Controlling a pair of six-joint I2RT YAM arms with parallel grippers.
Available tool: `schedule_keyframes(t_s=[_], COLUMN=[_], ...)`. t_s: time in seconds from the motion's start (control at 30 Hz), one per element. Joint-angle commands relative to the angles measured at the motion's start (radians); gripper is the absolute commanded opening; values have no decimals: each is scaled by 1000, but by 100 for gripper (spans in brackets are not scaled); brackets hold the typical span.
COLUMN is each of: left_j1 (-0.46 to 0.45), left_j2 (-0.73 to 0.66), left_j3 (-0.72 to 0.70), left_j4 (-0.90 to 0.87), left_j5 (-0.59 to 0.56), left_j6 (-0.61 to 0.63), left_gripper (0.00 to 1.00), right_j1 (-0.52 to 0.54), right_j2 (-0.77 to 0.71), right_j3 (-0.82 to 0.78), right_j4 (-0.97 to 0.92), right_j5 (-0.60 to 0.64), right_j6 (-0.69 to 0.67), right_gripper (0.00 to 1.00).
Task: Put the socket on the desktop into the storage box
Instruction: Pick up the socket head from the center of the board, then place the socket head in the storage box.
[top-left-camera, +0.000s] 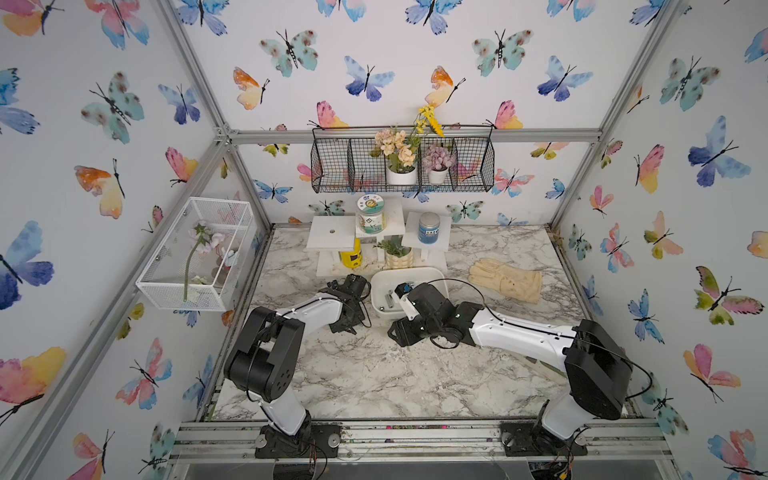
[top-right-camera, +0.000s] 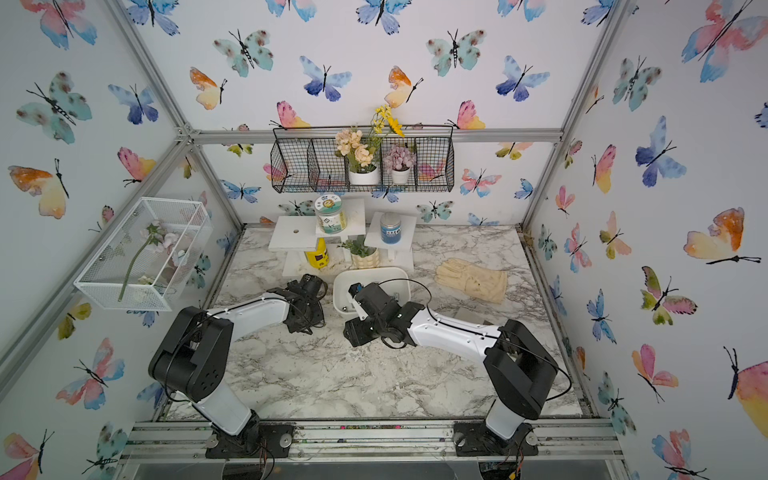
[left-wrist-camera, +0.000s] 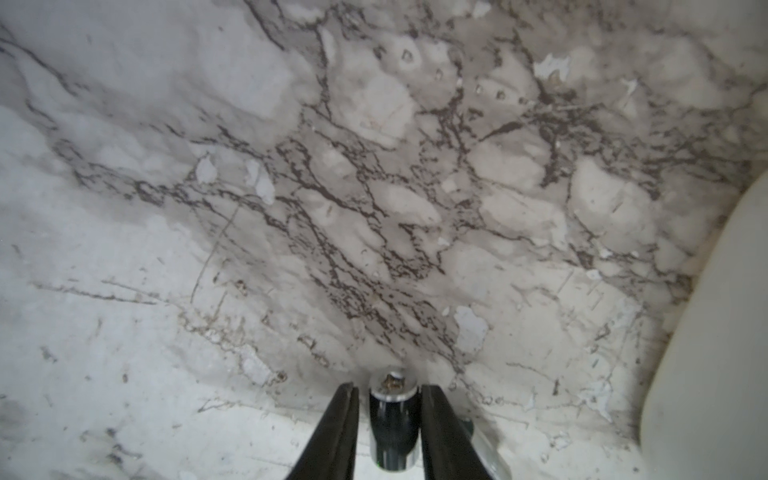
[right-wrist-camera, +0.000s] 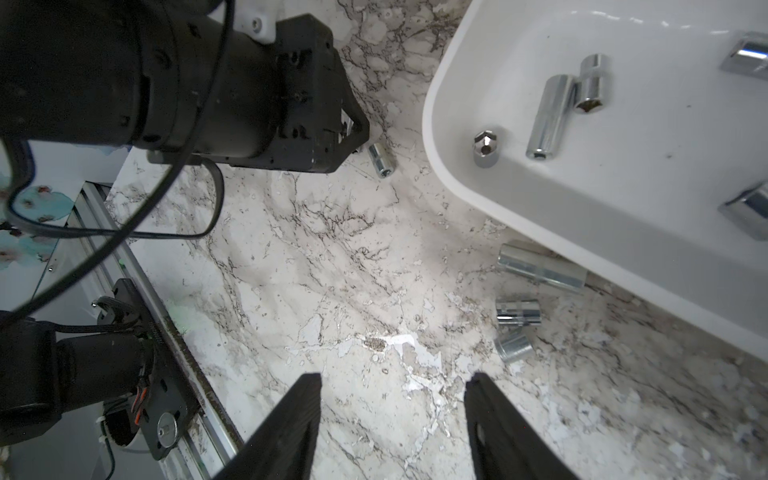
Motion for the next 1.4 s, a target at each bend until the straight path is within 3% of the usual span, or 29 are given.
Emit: schedule_keyframes(t_s=[0.0, 0.3, 0.43, 1.0, 1.37], left_j1=[7, 6, 6, 3, -55], left_j2=[14, 23, 20, -91, -121], left_j3=[-2, -13, -22, 27, 110], left_j4=[-5, 1, 8, -51, -78], left_j5=[-11, -12, -8, 22, 45], left_j6=[1, 1, 0, 0, -11], left_gripper=[26, 24, 14, 12, 12], right_j1=[8, 8, 8, 8, 8], right_j2=[-40, -59, -62, -112, -147], right_j3=[-15, -33, -27, -70, -80], right_j4=[9, 8, -3, 25, 25], right_j5=[23, 39, 43, 68, 90], right_j6=[11, 16, 17, 39, 57], right_gripper=[60, 61, 60, 60, 61])
